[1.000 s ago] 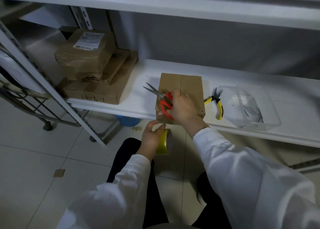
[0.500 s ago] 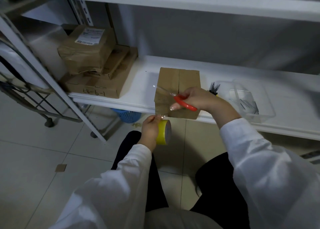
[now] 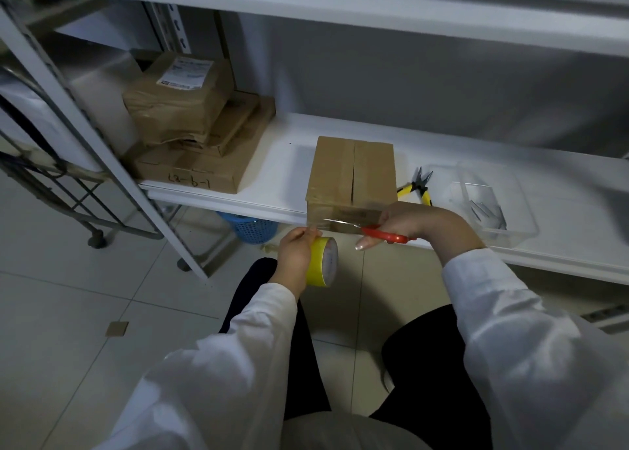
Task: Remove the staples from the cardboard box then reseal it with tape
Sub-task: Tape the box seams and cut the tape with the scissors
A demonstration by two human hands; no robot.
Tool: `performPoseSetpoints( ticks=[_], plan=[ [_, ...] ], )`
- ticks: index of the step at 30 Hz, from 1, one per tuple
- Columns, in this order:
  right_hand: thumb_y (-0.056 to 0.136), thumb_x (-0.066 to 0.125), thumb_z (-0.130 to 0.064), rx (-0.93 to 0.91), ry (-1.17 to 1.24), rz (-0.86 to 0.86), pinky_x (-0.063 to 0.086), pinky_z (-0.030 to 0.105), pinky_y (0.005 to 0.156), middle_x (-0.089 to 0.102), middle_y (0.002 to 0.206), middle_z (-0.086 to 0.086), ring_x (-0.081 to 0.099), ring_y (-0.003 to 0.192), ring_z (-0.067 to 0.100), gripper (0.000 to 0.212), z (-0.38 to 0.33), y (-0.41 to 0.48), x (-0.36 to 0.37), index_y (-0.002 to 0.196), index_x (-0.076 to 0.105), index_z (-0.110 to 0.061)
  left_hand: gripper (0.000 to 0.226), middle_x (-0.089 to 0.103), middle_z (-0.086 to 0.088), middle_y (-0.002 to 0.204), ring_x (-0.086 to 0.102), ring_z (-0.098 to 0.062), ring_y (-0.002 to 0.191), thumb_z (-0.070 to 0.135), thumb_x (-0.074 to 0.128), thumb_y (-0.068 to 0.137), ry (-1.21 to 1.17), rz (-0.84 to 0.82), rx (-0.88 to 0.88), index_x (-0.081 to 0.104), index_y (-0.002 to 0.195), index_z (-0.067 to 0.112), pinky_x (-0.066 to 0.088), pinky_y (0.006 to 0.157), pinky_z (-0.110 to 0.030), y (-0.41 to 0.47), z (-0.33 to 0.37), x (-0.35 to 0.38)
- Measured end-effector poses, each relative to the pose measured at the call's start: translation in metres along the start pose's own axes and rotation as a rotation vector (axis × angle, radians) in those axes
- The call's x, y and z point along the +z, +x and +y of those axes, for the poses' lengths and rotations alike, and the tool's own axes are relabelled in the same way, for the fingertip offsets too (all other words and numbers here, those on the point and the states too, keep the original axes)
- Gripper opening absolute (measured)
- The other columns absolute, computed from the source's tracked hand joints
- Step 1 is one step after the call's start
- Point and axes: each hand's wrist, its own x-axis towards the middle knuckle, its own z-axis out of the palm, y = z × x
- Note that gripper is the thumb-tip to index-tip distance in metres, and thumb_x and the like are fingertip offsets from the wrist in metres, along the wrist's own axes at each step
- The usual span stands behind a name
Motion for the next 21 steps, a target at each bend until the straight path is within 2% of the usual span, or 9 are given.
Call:
performPoseSetpoints(
  ticks=[4,8,11,14,19,21],
  plan=[
    [0.084,0.064,-0.041,-0.011,0.012,-0.003,0.033,0.017,0.057,0.043,0.068,-0.012,0.041,0.064,0.004,0.027,-0.010,0.013,0.001,0.070,0.043,-0.033,0.027,0.062,0.001,0.077,0.057,-0.025,0.093,0.014,0.055,0.093,-0.044,-0.008,-0.023,0.059,0.066,0.017,0.044,0.098,-0.037,0.003,-0.001,0.000],
    [0.081,0.068,-0.041,0.027,-0.001,0.023,0.030,0.018,0.053,0.042,0.057,-0.009,0.039,0.055,0.006,0.038,-0.017,0.020,-0.002,0.057,0.042,-0.027,0.019,0.062,0.000,0.079,0.059,-0.022,0.086,0.015,0.054,0.093,0.012,-0.038,0.013,0.061,0.076,0.015,0.047,0.084,-0.030,0.004,-0.003,-0.002],
    [0.074,0.070,-0.053,0.108,-0.081,0.038,0.036,0.022,0.057,0.048,0.060,-0.001,0.046,0.060,0.012,0.043,-0.017,0.029,-0.001,0.058,0.055,-0.015,0.023,0.061,-0.001,0.077,0.058,-0.024,0.087,0.019,0.056,0.092,0.013,-0.005,0.015,0.060,0.069,0.019,0.047,0.090,-0.035,0.004,-0.003,-0.003],
    [0.067,0.072,-0.057,0.134,-0.106,0.075,0.041,0.027,0.066,0.053,0.069,0.004,0.052,0.071,0.018,0.054,-0.014,0.035,-0.001,0.076,0.067,-0.004,0.026,0.060,0.000,0.075,0.057,-0.025,0.088,0.019,0.056,0.093,0.019,-0.010,0.036,0.060,0.068,0.019,0.046,0.090,-0.036,0.002,-0.003,-0.003],
    [0.066,0.074,-0.056,0.105,-0.193,0.086,0.041,0.026,0.065,0.054,0.071,0.001,0.053,0.076,0.018,0.047,-0.011,0.038,-0.002,0.070,0.063,-0.011,0.026,0.059,0.001,0.073,0.056,-0.025,0.088,0.018,0.058,0.092,0.041,0.006,0.016,0.060,0.066,0.019,0.045,0.089,-0.035,0.004,-0.003,-0.004],
    [0.066,0.075,-0.055,0.113,-0.182,0.079,0.043,0.026,0.064,0.055,0.069,0.001,0.054,0.072,0.017,0.044,-0.011,0.038,-0.002,0.066,0.061,-0.013,0.026,0.059,0.001,0.073,0.056,-0.025,0.089,0.017,0.058,0.091,0.044,0.021,0.013,0.060,0.065,0.020,0.045,0.093,-0.037,0.006,-0.004,-0.005]
  ],
)
